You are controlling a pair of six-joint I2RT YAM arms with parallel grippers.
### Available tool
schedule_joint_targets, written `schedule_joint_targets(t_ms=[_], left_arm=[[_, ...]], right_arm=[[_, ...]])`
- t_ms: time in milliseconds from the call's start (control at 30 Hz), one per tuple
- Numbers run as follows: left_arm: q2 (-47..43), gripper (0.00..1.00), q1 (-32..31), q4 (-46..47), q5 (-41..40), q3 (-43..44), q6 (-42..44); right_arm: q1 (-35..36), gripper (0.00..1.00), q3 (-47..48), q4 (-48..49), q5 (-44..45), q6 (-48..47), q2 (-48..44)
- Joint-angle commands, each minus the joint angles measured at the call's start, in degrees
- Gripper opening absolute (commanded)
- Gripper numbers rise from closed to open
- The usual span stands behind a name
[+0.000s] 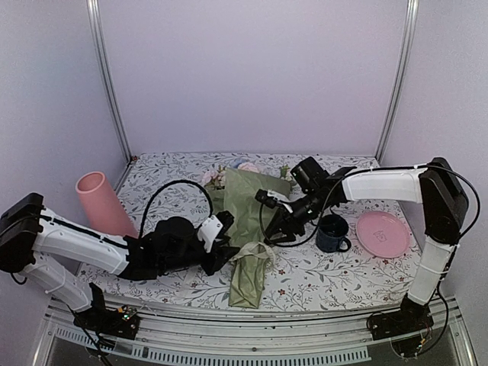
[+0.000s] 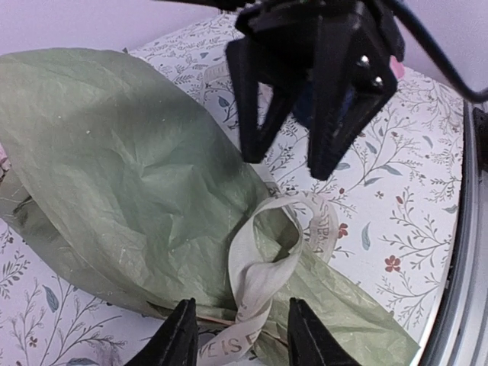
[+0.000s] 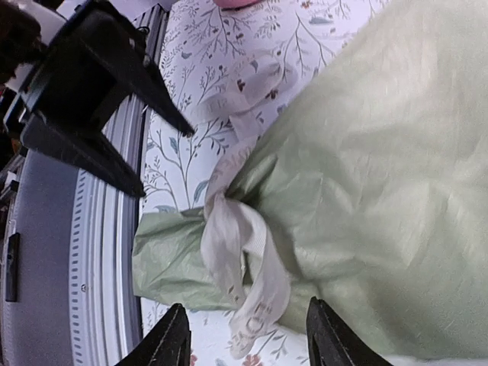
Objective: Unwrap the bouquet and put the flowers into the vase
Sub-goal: Untie the half-tied ribbon from the tied bouquet.
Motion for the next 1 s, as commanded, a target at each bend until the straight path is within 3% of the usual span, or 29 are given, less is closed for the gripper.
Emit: schedule_joint_targets(t_ms=[0,133,400,500,600,800,967], left_arm=[[1.13,0.42,-1.13,1.31,2.69,-0.82,-1.48],[3.46,0.46,-1.6,3.35,3.08,-0.72,-2.0],[8.25,0.49,-1.96,6.12,1.06,0.93,0.05],[11.24,0.5,-1.88,5.74,0.93,3.76,3.16],[13.85,0.5,-1.91,4.05,0.41,7.0,5.61],[15.96,0.5,-1.61,4.0,-3.09,8.28,7.76],[17.83,0.51,-0.08,2.48,-3.68,9.99,8.47]], right_arm=[[0.83,0.57,8.3,-4.03,-0.95,-0.19,5.29],[2.06,0.59,13.11,-6.73,1.53,-0.76,9.55],[2.95,0.55,17.28,-10.76,4.92,-1.01,14.13],[3.04,0.44,17.95,-12.43,5.08,-1.22,14.64],[3.06,0.4,19.04,-15.13,4.6,-2.15,14.53],[2.38,0.08,16.58,-14.71,6.06,-2.39,12.28],[-0.3,0.0,10.03,-10.92,5.65,-1.32,5.96]])
